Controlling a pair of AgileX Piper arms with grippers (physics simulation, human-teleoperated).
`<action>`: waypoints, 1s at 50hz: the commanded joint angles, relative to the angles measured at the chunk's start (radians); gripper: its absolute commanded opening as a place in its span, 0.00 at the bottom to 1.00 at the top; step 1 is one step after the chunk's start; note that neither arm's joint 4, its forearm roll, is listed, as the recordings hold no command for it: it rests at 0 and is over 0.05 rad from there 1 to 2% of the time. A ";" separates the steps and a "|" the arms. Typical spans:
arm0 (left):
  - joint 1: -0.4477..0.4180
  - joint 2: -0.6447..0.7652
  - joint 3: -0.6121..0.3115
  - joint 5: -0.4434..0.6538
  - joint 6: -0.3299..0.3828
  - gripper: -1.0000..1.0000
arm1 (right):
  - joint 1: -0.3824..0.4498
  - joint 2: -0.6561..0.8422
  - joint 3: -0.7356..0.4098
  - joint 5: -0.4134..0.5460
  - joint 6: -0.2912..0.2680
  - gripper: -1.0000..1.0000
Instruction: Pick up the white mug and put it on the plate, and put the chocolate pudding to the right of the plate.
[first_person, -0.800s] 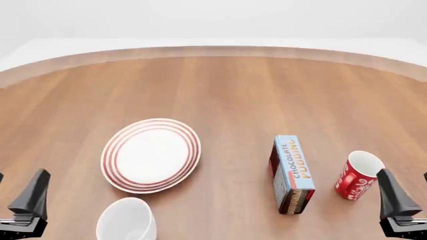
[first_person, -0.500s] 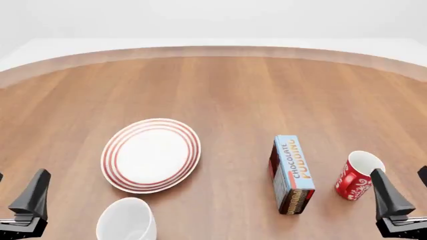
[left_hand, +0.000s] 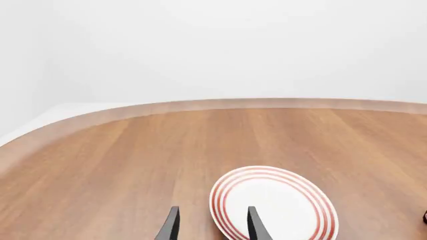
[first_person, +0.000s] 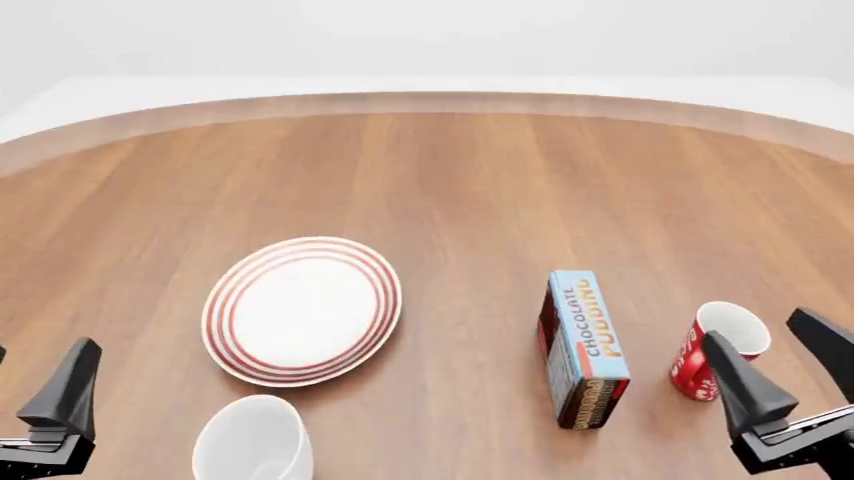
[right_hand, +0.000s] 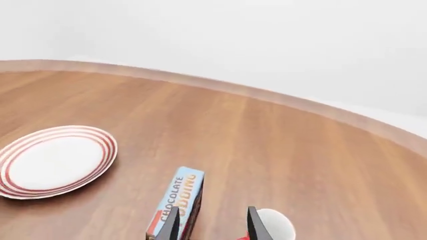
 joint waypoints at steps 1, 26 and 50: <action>0.000 0.000 0.000 0.000 0.000 1.00 | 0.063 0.080 -0.055 0.008 -0.016 1.00; 0.000 0.000 0.000 0.000 0.000 1.00 | 0.167 0.219 -0.228 0.098 -0.083 1.00; 0.000 0.000 0.000 0.000 0.000 1.00 | 0.200 0.327 -0.421 0.276 -0.092 1.00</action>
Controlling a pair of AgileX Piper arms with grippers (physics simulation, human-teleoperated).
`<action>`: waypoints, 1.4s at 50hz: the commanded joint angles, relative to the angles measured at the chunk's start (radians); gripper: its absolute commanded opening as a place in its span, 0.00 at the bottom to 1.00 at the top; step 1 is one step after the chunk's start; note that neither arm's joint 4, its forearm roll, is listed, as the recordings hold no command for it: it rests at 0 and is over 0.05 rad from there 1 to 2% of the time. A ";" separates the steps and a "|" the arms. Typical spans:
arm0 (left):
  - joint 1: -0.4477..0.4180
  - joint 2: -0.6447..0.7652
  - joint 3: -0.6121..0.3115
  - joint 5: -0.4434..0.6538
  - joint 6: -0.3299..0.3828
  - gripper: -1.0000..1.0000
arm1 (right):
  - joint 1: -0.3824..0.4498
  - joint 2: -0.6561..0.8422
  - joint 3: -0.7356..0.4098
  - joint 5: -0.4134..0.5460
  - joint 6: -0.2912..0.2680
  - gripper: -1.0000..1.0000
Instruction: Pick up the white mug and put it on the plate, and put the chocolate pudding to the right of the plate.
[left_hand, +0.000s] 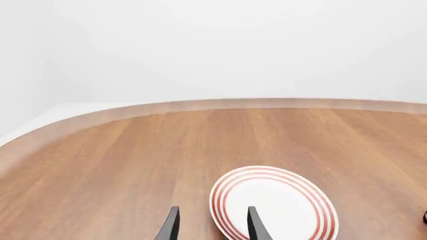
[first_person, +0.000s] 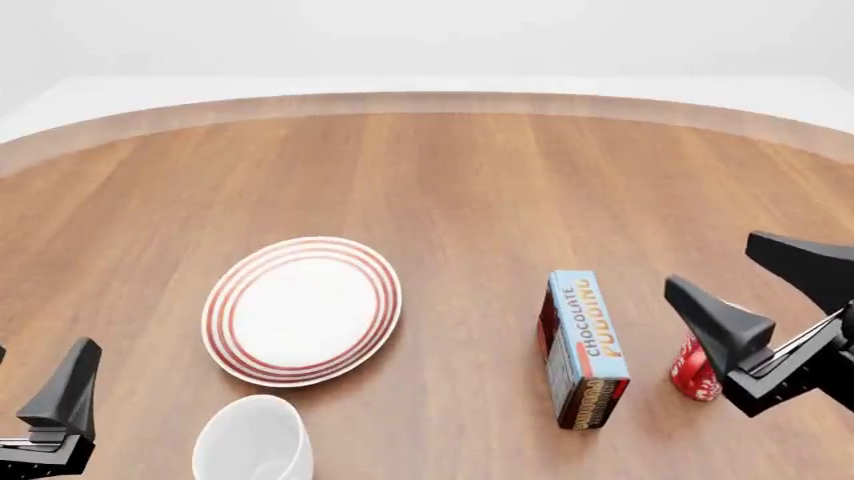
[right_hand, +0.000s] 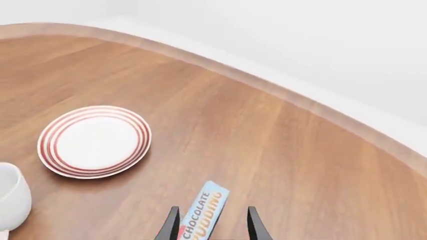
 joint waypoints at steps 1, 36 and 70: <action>0.000 0.000 0.000 0.000 0.000 1.00 | 0.025 0.056 -0.095 0.086 0.000 1.00; 0.000 0.000 0.000 0.000 0.000 1.00 | 0.050 0.184 -0.331 0.355 0.095 1.00; 0.000 0.000 0.000 0.000 0.000 1.00 | 0.034 0.341 -0.421 0.489 0.157 1.00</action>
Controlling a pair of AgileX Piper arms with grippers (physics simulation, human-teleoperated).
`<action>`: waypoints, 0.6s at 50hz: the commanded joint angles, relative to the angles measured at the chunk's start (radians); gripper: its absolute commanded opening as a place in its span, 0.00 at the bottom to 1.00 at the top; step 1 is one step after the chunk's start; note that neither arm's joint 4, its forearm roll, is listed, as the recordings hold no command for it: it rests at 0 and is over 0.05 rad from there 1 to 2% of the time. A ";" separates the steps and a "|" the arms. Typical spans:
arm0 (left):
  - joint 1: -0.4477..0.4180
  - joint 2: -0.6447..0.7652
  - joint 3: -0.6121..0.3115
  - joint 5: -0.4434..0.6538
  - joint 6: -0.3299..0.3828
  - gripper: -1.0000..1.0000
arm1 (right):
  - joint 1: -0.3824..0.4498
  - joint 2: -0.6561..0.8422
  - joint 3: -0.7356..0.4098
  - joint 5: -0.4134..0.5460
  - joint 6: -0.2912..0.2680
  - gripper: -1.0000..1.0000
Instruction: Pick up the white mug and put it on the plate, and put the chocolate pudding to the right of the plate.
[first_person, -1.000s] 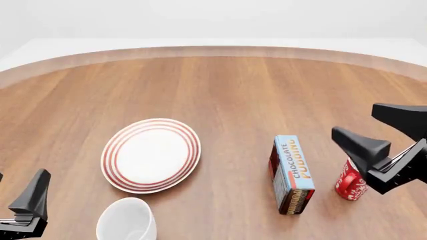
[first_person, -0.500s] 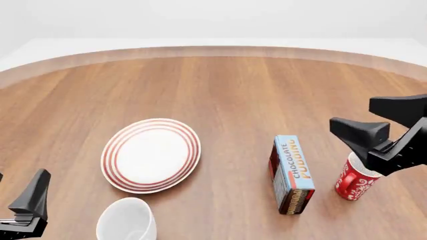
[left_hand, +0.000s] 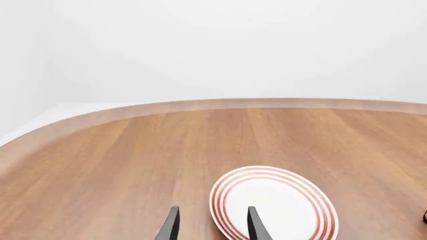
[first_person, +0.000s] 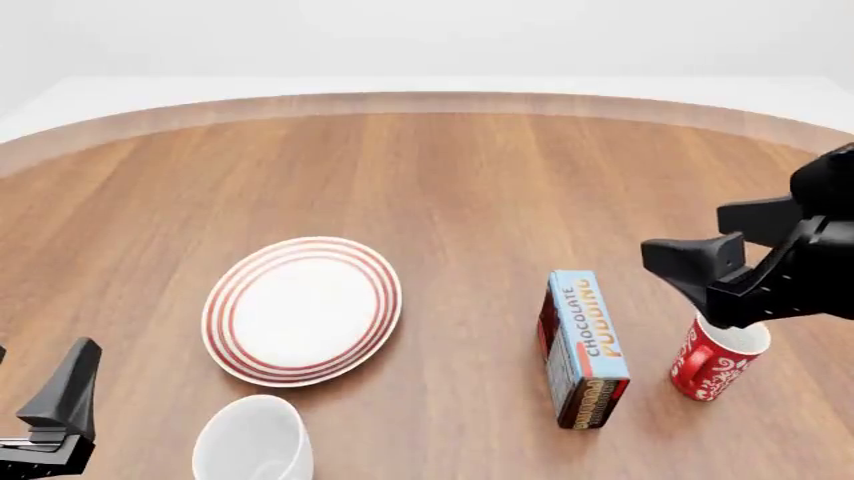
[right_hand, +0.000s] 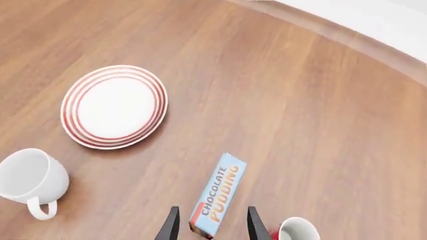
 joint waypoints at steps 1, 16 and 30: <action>0.000 0.000 0.000 0.000 0.000 1.00 | 0.003 0.064 -0.035 0.031 0.043 1.00; 0.000 0.000 0.000 0.000 0.000 1.00 | -0.006 0.169 -0.131 0.062 0.114 1.00; 0.000 0.000 0.000 0.000 0.000 1.00 | -0.043 0.260 -0.167 0.070 0.135 1.00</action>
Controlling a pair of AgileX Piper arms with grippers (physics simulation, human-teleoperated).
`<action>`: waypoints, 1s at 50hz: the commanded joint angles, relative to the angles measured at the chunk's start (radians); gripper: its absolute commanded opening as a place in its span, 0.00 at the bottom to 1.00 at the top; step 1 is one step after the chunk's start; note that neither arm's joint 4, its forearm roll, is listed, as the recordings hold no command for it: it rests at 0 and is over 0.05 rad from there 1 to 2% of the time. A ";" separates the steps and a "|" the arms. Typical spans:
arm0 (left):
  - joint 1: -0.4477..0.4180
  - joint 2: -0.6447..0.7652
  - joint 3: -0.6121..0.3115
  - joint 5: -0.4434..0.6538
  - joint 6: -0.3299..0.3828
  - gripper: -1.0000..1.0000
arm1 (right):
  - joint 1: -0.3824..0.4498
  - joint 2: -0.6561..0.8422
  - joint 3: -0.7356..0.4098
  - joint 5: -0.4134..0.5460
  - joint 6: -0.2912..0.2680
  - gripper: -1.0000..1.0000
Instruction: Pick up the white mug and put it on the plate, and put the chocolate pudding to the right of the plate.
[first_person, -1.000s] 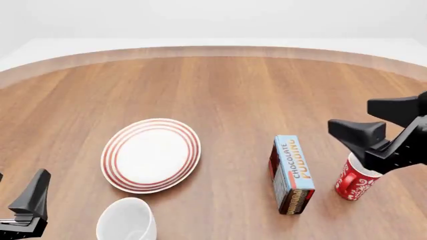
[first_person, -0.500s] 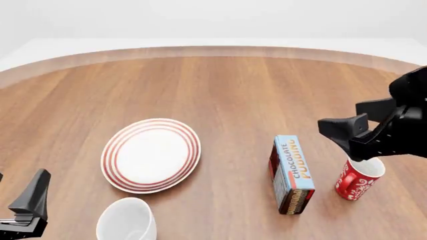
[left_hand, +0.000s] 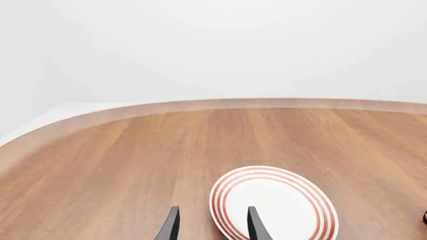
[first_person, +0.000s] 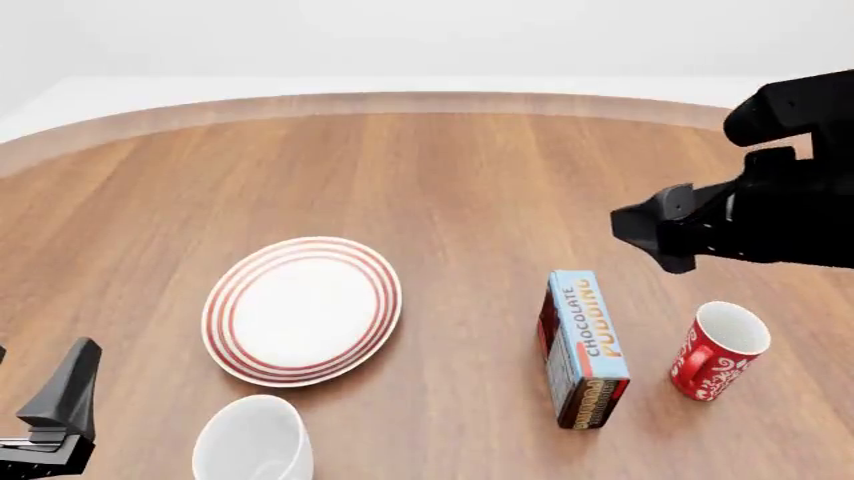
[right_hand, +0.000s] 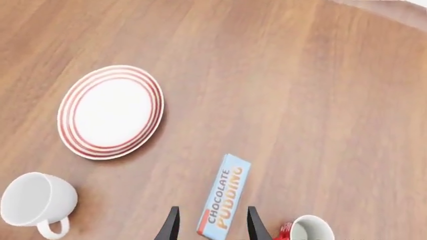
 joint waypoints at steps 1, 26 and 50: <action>0.000 0.000 0.000 0.000 0.000 1.00 | -0.023 0.077 -0.035 0.010 0.020 1.00; 0.000 0.000 0.000 0.000 0.000 1.00 | -0.053 0.165 -0.066 0.039 0.073 1.00; 0.000 0.000 0.000 0.000 0.000 1.00 | -0.047 0.229 -0.055 0.072 0.196 1.00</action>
